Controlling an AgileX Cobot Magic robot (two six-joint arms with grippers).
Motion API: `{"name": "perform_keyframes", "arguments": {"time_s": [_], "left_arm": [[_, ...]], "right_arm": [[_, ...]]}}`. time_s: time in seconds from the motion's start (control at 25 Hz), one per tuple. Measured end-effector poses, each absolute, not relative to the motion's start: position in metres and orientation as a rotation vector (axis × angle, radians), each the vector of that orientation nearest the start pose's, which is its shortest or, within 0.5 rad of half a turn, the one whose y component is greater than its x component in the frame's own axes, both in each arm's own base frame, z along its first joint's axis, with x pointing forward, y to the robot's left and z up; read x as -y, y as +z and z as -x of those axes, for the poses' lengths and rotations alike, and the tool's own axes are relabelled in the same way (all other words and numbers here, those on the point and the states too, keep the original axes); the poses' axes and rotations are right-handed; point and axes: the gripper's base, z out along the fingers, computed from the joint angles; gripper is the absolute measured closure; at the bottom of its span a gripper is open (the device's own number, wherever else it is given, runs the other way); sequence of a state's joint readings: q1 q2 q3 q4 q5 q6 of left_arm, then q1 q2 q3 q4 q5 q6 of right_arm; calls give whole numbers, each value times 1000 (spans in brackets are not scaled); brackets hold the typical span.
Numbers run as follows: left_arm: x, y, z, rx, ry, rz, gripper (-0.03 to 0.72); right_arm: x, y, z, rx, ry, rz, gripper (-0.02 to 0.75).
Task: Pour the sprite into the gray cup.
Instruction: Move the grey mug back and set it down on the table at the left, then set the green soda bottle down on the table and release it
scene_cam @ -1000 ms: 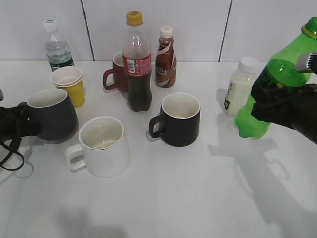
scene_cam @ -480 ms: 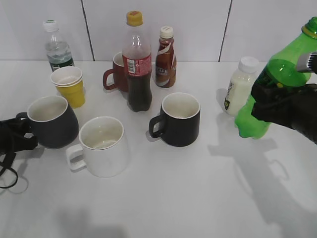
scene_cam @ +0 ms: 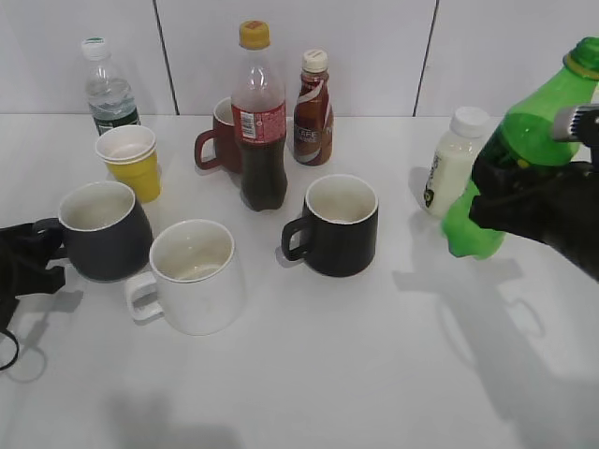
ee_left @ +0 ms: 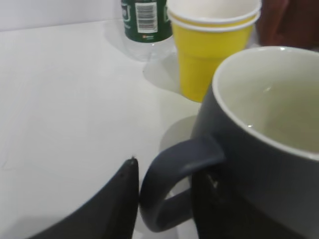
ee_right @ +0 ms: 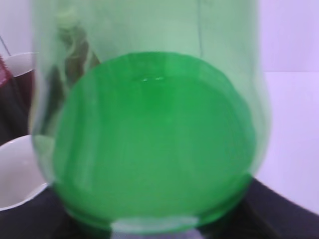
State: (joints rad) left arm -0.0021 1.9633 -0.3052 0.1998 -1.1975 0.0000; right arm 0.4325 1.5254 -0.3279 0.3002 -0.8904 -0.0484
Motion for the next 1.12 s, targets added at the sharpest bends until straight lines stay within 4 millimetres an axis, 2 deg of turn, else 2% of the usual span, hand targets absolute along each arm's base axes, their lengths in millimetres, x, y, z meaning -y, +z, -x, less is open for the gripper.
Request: {"name": "perform_keyframes", "arguments": {"time_s": [0.4, 0.68, 1.12], "left_arm": [[20, 99, -226, -1919, -155, -227, 411], [23, 108, -224, -1880, -169, -255, 411], [23, 107, -221, -1887, -176, -251, 411]], "right_arm": [[-85, 117, -243, -1827, 100, 144, 339], [-92, 114, -246, -1790, 139, 210, 340], [-94, 115, -245, -1787, 160, 237, 322]]}}
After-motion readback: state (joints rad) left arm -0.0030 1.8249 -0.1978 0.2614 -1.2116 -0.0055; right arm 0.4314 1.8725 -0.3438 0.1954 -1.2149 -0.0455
